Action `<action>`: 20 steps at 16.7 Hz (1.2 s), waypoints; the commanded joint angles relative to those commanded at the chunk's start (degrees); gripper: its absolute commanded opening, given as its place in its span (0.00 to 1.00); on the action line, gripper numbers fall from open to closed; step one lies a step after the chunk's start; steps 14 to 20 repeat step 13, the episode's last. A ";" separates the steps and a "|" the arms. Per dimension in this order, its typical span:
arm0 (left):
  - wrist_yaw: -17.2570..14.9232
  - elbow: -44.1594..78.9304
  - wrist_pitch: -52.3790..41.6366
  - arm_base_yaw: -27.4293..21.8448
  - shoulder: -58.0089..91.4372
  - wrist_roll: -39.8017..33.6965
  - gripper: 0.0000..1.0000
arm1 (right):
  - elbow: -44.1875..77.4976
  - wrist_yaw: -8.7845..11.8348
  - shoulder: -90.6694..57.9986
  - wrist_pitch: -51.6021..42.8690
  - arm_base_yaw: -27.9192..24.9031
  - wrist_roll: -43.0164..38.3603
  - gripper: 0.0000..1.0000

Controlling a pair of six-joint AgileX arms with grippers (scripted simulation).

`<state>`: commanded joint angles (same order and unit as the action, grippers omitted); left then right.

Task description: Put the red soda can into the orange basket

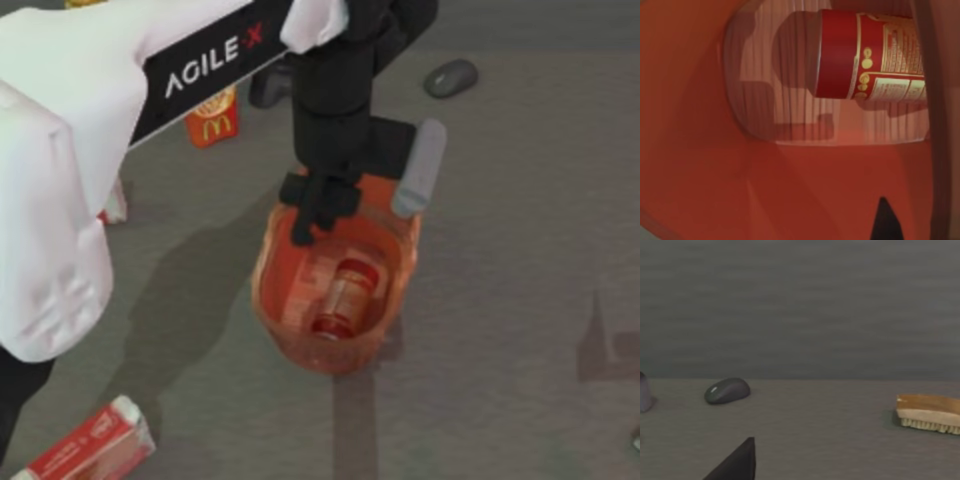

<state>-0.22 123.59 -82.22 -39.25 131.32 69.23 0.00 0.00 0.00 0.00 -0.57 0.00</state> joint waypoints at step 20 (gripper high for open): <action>0.02 10.53 -11.15 3.20 -0.53 2.05 0.00 | 0.00 0.00 0.00 0.00 0.00 0.00 1.00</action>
